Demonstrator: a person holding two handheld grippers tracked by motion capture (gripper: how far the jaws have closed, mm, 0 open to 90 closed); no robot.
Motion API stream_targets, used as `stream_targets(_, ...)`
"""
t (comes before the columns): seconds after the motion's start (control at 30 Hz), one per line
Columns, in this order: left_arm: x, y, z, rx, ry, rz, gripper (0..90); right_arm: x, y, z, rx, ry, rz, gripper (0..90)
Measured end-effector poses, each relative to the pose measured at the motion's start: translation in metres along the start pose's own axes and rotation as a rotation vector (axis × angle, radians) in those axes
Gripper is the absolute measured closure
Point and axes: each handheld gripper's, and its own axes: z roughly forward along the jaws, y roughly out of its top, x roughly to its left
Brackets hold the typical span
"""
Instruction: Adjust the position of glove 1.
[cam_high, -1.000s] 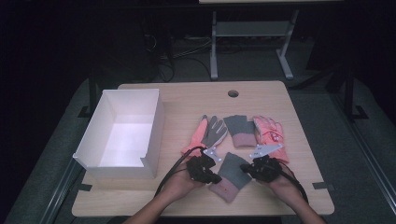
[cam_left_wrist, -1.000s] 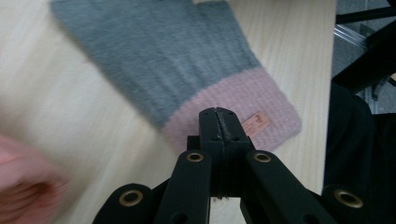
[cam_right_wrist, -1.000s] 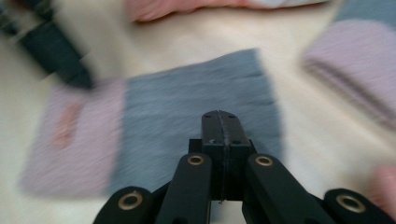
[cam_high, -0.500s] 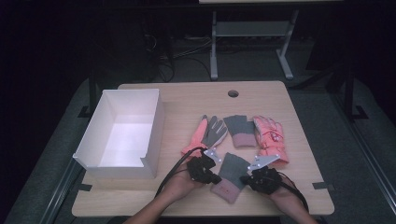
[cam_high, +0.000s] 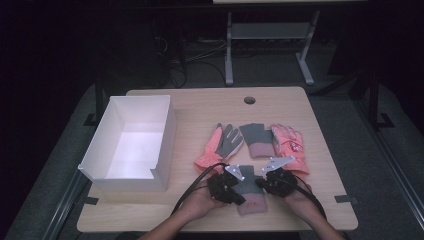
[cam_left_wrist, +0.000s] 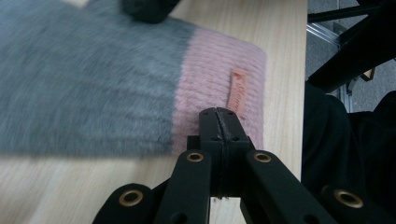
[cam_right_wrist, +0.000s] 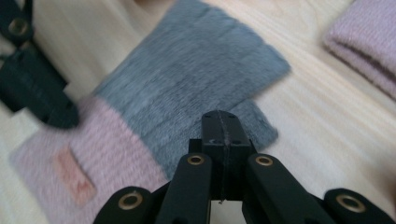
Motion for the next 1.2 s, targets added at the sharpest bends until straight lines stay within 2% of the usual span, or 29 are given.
stream_targets(0.17, -0.002, 0.003, 0.006, -0.017, -0.021, -0.002, 89.8, -0.004, 0.007, 0.006, -0.007, 0.004, -0.001, 90.0)
stream_targets(0.2, -0.001, 0.005, 0.007, -0.01, -0.026, 0.016, 89.8, -0.004, 0.009, 0.008, -0.009, 0.006, -0.003, 90.0)
stream_targets(0.27, -0.001, 0.006, 0.011, -0.024, -0.038, 0.008, 89.8, -0.005, 0.014, 0.011, -0.006, 0.002, -0.002, 90.0)
stream_targets(0.37, -0.003, 0.009, 0.014, -0.032, -0.041, 0.01, 89.8, -0.006, 0.016, 0.014, -0.009, 0.001, -0.01, 90.0)
stream_targets(0.43, -0.004, 0.01, 0.012, -0.034, -0.033, 0.038, 89.7, -0.007, 0.016, 0.013, -0.013, 0.0, -0.012, 90.0)
stream_targets(0.5, -0.004, 0.01, 0.01, -0.035, -0.028, 0.043, 89.7, -0.008, 0.015, 0.011, -0.02, 0.006, -0.003, 90.0)
stream_targets(0.6, -0.002, 0.005, -0.001, -0.083, -0.006, 0.036, 89.6, -0.009, 0.015, 0.006, -0.036, 0.012, 0.018, 90.0)
stream_targets(0.67, 0.0, 0.0, -0.009, -0.105, 0.008, 0.026, 84.0, -0.012, 0.015, 0.002, -0.048, 0.017, 0.033, 90.0)
stream_targets(0.83, 0.007, -0.014, -0.031, -0.16, 0.066, 0.012, 68.3, -0.017, 0.013, -0.005, -0.06, 0.014, 0.062, 81.2)
stream_targets(0.93, 0.007, -0.024, -0.038, -0.166, 0.123, 0.015, 58.8, -0.02, 0.014, -0.008, -0.065, 0.004, 0.08, 77.7)
stream_targets(1.0, 0.008, -0.031, -0.043, -0.167, 0.147, 0.009, 53.9, -0.022, 0.015, -0.008, -0.062, 0.005, 0.086, 75.6)
stream_targets(1.07, 0.009, -0.037, -0.047, -0.171, 0.158, -0.011, 50.9, -0.023, 0.016, -0.009, -0.051, 0.004, 0.09, 75.1)
stream_targets(1.13, 0.009, -0.043, -0.052, -0.168, 0.187, -0.026, 48.4, -0.024, 0.018, -0.009, -0.05, -0.011, 0.091, 73.4)
stream_targets(1.2, 0.009, -0.048, -0.056, -0.181, 0.189, -0.036, 46.2, -0.026, 0.02, -0.008, -0.043, -0.016, 0.104, 71.0)
